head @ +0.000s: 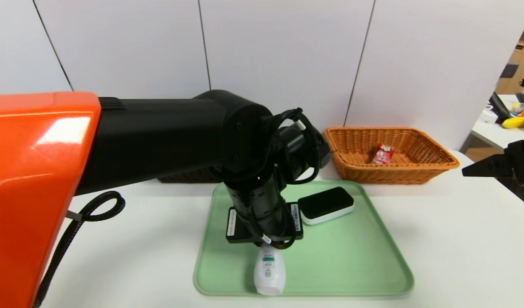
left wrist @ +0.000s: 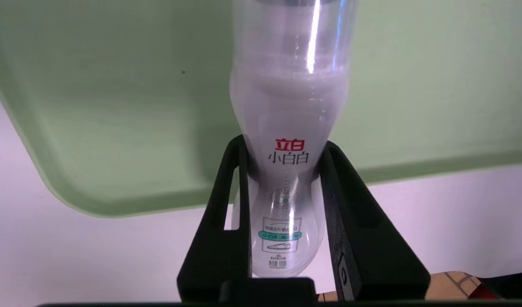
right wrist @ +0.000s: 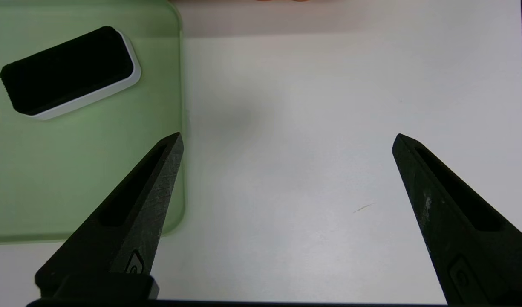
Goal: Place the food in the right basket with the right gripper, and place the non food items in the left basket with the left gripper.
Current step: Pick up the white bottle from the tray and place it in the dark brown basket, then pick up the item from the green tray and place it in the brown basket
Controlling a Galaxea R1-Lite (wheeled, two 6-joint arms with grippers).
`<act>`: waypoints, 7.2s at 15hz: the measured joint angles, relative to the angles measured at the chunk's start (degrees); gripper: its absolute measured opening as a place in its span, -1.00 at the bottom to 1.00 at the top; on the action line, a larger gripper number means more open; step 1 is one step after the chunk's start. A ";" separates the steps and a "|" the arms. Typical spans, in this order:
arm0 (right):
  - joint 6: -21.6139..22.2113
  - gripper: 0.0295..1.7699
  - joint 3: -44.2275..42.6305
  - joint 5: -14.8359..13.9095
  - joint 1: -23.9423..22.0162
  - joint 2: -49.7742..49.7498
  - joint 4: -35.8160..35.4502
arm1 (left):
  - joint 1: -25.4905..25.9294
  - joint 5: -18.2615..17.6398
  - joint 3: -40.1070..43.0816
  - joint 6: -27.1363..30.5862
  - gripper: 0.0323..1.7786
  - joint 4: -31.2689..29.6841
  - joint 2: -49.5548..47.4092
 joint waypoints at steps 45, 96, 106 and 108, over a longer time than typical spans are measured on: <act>3.23 0.91 2.11 0.09 0.10 -2.47 0.00 | 36.88 15.19 0.41 36.69 0.53 -37.35 -0.74; 5.44 0.91 7.59 0.00 3.58 -7.67 0.20 | -0.16 -6.41 -0.50 55.33 0.90 -37.23 10.20; 5.33 0.91 7.81 0.05 3.69 -8.30 0.20 | 1.90 -6.52 -0.50 57.14 0.90 -39.69 13.18; 5.33 0.91 8.12 0.09 3.69 -8.30 0.17 | 2.05 -6.49 -0.50 57.10 0.90 -39.83 13.40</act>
